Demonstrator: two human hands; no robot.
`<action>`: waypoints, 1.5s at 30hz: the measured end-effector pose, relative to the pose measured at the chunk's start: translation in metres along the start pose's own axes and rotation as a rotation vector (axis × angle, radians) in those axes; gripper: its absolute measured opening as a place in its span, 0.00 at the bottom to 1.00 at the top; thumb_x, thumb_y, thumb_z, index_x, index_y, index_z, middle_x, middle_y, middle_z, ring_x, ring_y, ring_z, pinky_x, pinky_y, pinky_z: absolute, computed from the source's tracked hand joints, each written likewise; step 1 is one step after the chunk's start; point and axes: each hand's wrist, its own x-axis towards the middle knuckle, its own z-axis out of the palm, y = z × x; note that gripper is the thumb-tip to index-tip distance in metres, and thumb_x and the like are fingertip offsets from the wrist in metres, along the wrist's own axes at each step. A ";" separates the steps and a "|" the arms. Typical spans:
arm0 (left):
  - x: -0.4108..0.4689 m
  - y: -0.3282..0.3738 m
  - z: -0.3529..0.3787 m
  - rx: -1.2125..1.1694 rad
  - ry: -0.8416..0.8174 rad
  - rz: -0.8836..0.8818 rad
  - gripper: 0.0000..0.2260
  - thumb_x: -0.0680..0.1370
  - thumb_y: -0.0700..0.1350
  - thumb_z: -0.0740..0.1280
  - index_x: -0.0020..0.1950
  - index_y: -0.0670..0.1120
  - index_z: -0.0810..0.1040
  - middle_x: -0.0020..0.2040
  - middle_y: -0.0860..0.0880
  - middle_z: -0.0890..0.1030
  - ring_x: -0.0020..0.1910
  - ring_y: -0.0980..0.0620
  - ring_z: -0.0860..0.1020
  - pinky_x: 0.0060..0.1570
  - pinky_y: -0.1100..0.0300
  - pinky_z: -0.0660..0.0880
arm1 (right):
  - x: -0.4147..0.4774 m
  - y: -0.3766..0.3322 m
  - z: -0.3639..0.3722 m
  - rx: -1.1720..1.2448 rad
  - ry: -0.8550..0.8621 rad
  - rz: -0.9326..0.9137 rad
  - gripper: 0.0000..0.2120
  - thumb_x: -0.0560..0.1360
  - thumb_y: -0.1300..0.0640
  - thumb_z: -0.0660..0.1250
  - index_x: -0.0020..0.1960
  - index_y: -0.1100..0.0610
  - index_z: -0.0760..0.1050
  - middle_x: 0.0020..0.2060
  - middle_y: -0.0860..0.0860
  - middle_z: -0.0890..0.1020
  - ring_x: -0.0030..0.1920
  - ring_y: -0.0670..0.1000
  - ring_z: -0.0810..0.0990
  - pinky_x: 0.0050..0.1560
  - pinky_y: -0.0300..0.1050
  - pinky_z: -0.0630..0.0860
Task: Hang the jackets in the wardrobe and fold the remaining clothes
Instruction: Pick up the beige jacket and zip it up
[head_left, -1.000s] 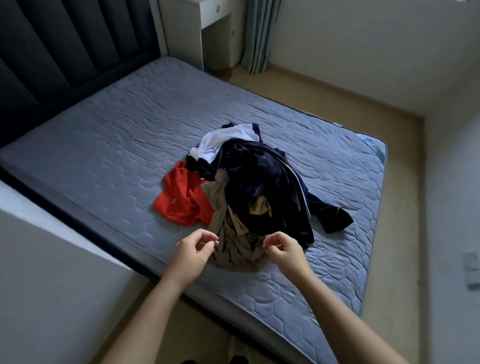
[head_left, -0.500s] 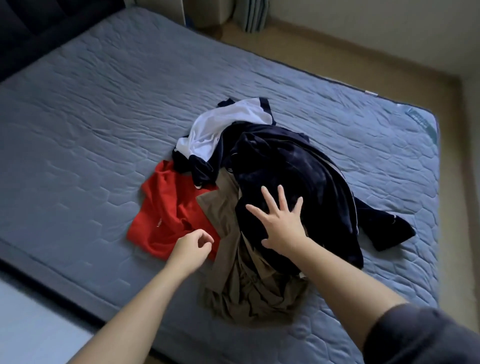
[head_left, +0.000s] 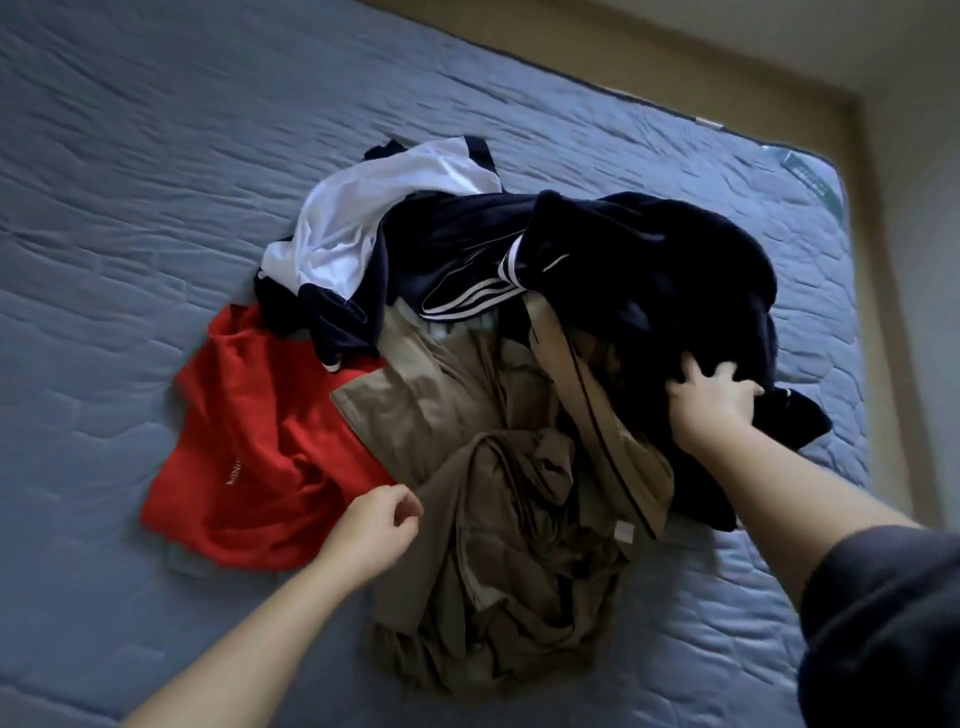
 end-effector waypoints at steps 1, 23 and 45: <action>0.006 0.008 0.001 0.019 0.030 0.031 0.06 0.74 0.42 0.66 0.46 0.52 0.78 0.48 0.52 0.79 0.51 0.52 0.78 0.52 0.57 0.74 | 0.001 0.005 0.004 0.051 -0.020 0.017 0.25 0.78 0.53 0.58 0.74 0.47 0.60 0.77 0.53 0.48 0.73 0.67 0.53 0.63 0.67 0.67; -0.022 0.038 -0.064 0.160 0.273 0.143 0.14 0.64 0.31 0.65 0.33 0.49 0.67 0.37 0.48 0.71 0.42 0.41 0.75 0.39 0.51 0.69 | -0.067 -0.050 0.050 0.423 0.010 -0.325 0.31 0.75 0.50 0.61 0.75 0.49 0.57 0.76 0.51 0.56 0.74 0.61 0.55 0.70 0.71 0.53; -0.313 0.257 -0.116 -0.224 0.566 0.520 0.05 0.75 0.45 0.70 0.40 0.48 0.77 0.37 0.52 0.76 0.35 0.54 0.74 0.36 0.67 0.68 | -0.401 0.148 -0.131 2.333 0.577 -0.456 0.09 0.72 0.57 0.65 0.35 0.52 0.81 0.31 0.45 0.82 0.34 0.41 0.78 0.36 0.36 0.76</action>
